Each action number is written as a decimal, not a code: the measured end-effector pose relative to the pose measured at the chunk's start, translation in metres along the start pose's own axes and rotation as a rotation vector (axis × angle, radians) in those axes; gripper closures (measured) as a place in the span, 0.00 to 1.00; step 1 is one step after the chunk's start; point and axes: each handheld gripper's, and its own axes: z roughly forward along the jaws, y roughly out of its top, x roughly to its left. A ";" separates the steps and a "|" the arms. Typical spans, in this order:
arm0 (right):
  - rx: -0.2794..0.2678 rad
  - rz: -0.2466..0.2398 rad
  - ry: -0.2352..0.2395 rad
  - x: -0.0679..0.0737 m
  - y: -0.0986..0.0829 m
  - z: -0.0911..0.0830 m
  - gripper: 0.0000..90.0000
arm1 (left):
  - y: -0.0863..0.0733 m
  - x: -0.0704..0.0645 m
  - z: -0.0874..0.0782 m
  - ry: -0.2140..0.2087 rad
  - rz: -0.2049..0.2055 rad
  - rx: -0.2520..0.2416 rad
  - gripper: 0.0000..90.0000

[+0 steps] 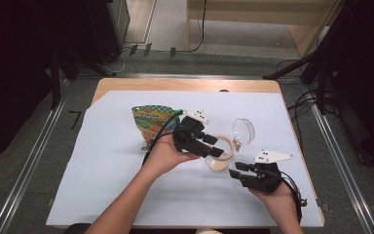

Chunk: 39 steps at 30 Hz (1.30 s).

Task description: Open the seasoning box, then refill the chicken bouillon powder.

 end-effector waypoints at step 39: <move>0.086 -0.135 0.102 0.025 0.005 0.038 0.57 | -0.042 0.019 -0.094 0.132 -0.099 -0.053 0.50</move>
